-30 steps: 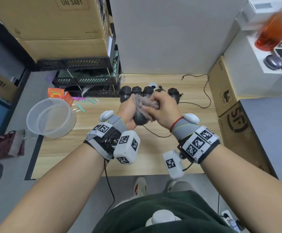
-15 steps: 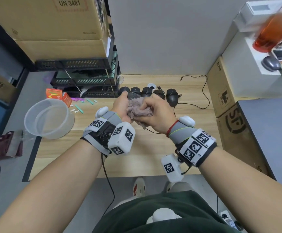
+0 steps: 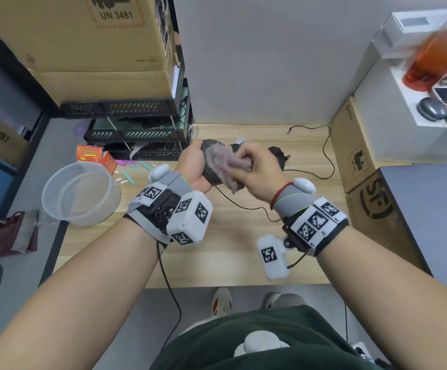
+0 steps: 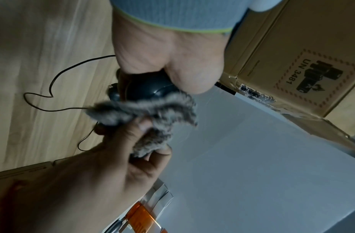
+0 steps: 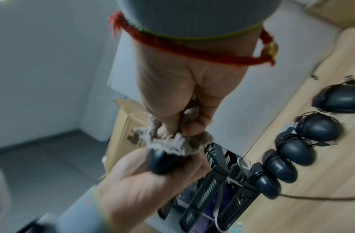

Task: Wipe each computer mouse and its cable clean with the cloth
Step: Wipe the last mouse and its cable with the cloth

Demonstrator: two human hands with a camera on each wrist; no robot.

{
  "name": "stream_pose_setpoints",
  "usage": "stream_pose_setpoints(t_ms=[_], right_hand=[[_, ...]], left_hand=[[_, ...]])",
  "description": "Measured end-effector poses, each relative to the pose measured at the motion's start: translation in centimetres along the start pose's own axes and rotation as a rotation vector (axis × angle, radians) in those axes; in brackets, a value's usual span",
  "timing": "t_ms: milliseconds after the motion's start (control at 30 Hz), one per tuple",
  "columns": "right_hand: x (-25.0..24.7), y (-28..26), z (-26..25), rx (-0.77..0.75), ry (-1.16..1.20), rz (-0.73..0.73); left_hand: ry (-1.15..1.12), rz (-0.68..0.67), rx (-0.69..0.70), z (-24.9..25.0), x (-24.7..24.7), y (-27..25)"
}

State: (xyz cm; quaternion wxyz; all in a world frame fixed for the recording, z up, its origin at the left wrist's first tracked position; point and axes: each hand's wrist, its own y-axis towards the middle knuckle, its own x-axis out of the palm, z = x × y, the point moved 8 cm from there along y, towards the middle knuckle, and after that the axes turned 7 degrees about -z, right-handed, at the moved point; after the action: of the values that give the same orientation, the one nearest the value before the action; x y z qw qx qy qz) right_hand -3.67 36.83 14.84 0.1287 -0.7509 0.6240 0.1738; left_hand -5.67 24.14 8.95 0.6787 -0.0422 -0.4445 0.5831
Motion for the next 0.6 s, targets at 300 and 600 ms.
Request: stream_pose_setpoints(t_ms=[300, 600], right_hand=[[-0.5, 0.5, 0.8, 0.093, -0.061, 0.114], [-1.7, 2.7, 0.9, 0.107, -0.108, 0.093]], left_hand=[[0.073, -0.037, -0.021, -0.2, 1.1, -0.3], [0.249, -0.045, -0.038, -0.8, 1.9, -1.5]])
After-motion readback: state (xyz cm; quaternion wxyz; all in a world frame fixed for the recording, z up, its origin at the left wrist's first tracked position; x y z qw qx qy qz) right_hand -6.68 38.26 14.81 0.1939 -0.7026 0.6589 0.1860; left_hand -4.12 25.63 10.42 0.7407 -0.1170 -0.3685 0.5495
